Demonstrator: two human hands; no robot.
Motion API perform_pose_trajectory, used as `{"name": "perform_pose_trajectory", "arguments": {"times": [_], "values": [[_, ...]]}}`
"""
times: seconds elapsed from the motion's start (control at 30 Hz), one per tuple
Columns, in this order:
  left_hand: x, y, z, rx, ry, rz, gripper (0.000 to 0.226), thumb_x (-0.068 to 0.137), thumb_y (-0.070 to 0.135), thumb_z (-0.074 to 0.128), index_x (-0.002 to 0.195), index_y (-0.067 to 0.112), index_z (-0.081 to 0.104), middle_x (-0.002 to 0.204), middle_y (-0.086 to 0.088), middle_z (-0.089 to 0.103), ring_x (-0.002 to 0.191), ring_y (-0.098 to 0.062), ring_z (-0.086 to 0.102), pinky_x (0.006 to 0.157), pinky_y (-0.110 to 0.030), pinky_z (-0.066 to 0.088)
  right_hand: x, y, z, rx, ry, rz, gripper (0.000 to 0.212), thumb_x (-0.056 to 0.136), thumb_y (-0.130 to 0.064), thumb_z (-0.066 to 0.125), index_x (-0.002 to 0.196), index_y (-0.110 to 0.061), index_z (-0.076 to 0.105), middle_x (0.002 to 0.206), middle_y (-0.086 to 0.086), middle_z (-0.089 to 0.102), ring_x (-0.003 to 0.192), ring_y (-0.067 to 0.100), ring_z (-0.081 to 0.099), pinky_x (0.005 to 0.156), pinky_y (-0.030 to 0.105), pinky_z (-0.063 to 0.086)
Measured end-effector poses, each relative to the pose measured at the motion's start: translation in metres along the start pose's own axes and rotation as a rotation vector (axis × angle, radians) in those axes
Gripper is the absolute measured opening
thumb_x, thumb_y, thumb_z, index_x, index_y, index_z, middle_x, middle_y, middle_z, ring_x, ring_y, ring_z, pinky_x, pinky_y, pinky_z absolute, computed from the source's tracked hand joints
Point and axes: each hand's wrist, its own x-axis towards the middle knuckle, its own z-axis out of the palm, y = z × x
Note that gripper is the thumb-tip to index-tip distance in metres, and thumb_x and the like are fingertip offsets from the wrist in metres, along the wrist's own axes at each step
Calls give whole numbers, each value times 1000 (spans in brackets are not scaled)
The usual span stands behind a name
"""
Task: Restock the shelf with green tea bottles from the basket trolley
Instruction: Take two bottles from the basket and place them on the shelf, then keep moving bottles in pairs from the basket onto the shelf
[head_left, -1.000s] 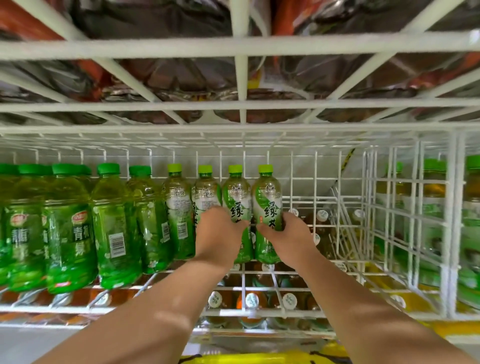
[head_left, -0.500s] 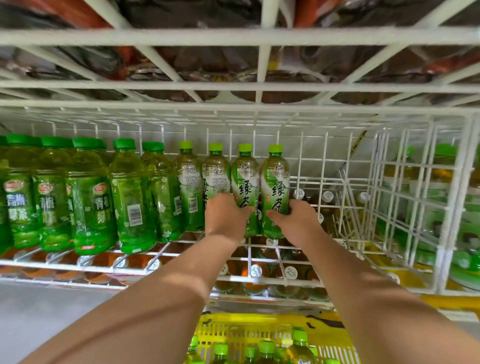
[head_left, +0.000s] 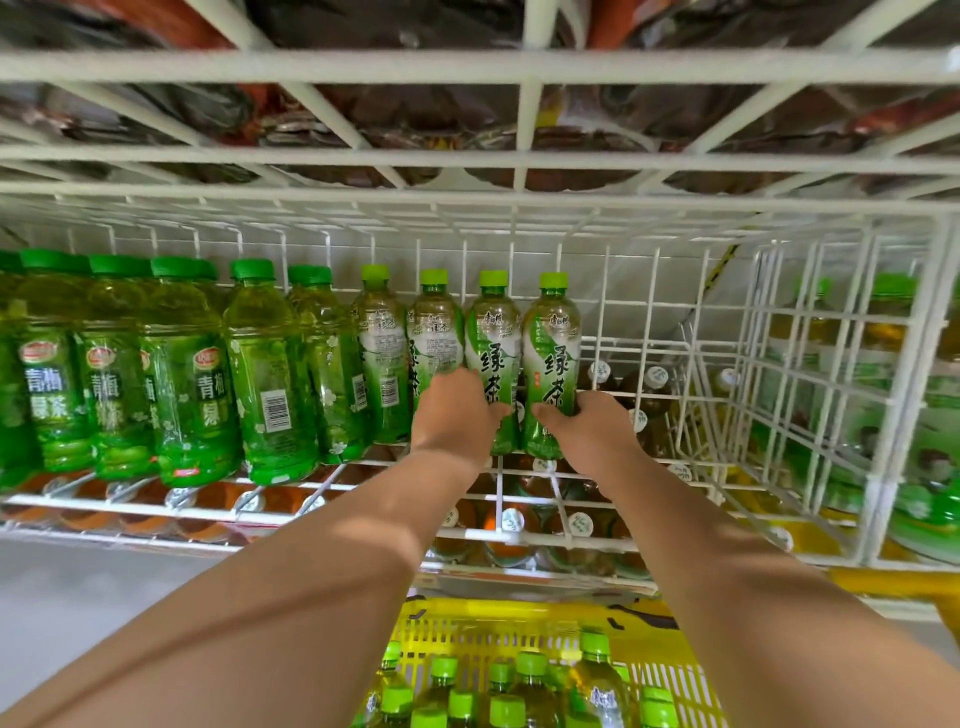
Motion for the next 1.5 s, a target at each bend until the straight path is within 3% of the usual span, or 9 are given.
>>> {"name": "perform_pose_trajectory", "arguments": {"times": [0.17, 0.3, 0.4, 0.5, 0.63, 0.77, 0.9, 1.27, 1.5], "values": [[-8, 0, -2, -3, -15, 31, 37, 94, 38, 66, 72, 15, 47, 65, 2, 49, 59, -16, 51, 57, -25, 47, 2, 0, 3, -167, -44, -12, 27, 91, -39, 62, 104, -15, 65, 84, 1, 65, 61, 9, 58, 40, 17, 33], [-18, -1, -9, 75, -78, 75, 26, 96, 32, 64, 106, 9, 58, 95, -7, 66, 83, -24, 66, 73, -32, 56, -5, -3, 1, -154, -32, -23, 31, 87, -34, 67, 112, -16, 60, 92, 0, 66, 64, 7, 59, 39, 17, 36], [-25, -3, -19, 151, -104, 111, 46, 93, 29, 67, 131, 12, 47, 112, -8, 64, 96, -27, 67, 73, -36, 56, -18, -8, -5, -178, -25, -48, 40, 83, -36, 72, 111, -19, 50, 92, -2, 64, 73, 12, 62, 54, 25, 46], [-33, -7, -29, 298, -119, 207, 70, 88, 34, 71, 145, 19, 33, 135, -7, 53, 118, -29, 57, 89, -44, 53, -36, -9, -12, -371, -20, -138, 59, 74, -48, 71, 119, -24, 41, 98, -2, 62, 89, 21, 64, 76, 42, 56], [-47, -11, -44, 450, -144, 298, 94, 84, 46, 73, 155, 26, 14, 161, -9, 20, 149, -33, 19, 118, -57, 22, -63, -17, -28, -676, -13, -306, 84, 76, -57, 65, 143, -19, 32, 135, 7, 51, 126, 27, 49, 105, 45, 42], [-66, -19, -60, 450, -136, 378, 106, 80, 49, 75, 157, 27, 4, 165, -6, 5, 152, -32, 5, 119, -61, 10, -86, -29, -45, -844, -72, -344, 93, 87, -62, 50, 156, -18, 6, 164, 12, 10, 150, 31, 8, 121, 47, 11], [-87, -24, -83, 479, -178, 405, 113, 78, 62, 70, 157, 26, -2, 166, -3, -5, 152, -32, -3, 121, -57, 1, -111, -44, -57, -858, -86, -388, 97, 87, -65, 48, 156, -20, -3, 165, 10, -7, 151, 31, -6, 122, 48, 4], [-130, -30, -142, 476, -231, 496, 123, 67, 91, 46, 157, 27, -10, 166, 0, -11, 152, -31, -5, 121, -57, 7, -176, -75, -56, -852, -10, -317, 93, 89, -74, 31, 157, -24, -9, 164, 6, -17, 150, 27, -15, 122, 46, -4], [-145, -37, -147, 520, -227, 637, 125, 65, 90, 48, 156, 26, -7, 166, -7, -4, 151, -36, 1, 119, -61, 12, -234, -61, -57, -819, 119, -217, 95, 88, -75, 31, 158, -17, 6, 164, 14, 2, 151, 32, 1, 120, 49, 5]]}}
